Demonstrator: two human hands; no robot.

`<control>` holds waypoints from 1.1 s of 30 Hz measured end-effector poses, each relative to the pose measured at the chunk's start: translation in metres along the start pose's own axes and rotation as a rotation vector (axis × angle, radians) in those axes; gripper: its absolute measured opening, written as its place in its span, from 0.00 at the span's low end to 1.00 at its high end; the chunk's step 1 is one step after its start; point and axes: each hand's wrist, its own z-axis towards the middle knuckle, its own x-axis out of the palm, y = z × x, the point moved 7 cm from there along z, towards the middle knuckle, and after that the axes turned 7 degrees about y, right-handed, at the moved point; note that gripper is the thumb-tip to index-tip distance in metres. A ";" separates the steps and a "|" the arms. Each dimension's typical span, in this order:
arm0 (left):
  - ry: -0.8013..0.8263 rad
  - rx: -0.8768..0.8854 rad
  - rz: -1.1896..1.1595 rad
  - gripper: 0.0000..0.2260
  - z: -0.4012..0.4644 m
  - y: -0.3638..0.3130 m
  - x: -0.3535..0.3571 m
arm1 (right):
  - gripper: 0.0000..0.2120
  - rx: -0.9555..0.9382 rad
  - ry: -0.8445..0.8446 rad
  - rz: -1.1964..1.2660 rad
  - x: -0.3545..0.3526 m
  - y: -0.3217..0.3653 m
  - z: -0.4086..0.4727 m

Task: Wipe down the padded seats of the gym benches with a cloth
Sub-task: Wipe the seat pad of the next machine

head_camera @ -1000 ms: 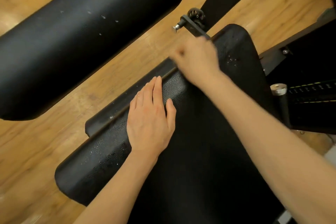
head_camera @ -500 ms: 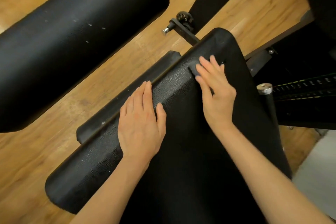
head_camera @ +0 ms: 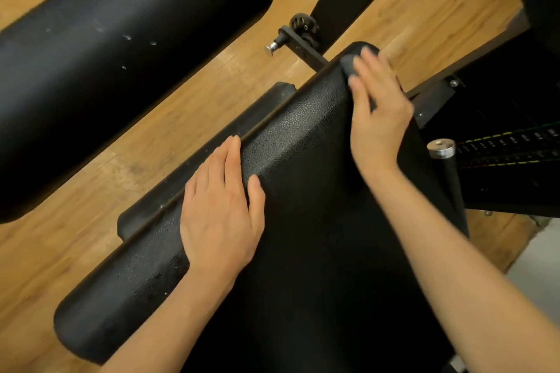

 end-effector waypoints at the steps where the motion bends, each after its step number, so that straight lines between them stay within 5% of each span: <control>1: 0.002 -0.002 0.004 0.26 0.000 0.000 0.000 | 0.14 0.005 0.013 -0.013 0.000 -0.002 0.022; 8: 0.010 0.002 0.005 0.26 0.000 -0.001 -0.001 | 0.16 0.145 -0.050 0.012 -0.019 -0.008 -0.032; 11: 0.011 0.007 0.012 0.27 0.001 -0.001 0.000 | 0.13 0.067 -0.038 -0.111 -0.017 -0.002 0.006; 16: 0.006 0.013 0.019 0.26 0.001 -0.002 0.000 | 0.12 0.028 0.610 -0.604 0.034 0.011 0.107; 19: 0.012 0.016 0.012 0.26 0.001 -0.001 0.000 | 0.12 0.081 0.665 -0.646 0.042 0.022 0.097; 24: 0.022 0.023 0.001 0.27 0.002 -0.003 -0.002 | 0.13 -0.257 0.825 -0.472 0.075 0.067 0.012; 29: -0.020 0.042 -0.009 0.26 0.003 -0.005 -0.004 | 0.12 0.023 0.531 -0.436 0.025 0.024 0.071; 31: -0.031 0.045 -0.004 0.26 0.001 -0.003 -0.002 | 0.12 -0.048 0.455 -0.445 0.039 0.040 0.044; 33: -0.031 0.052 -0.008 0.26 0.001 -0.002 -0.001 | 0.11 -0.232 0.553 -0.390 0.065 0.072 -0.004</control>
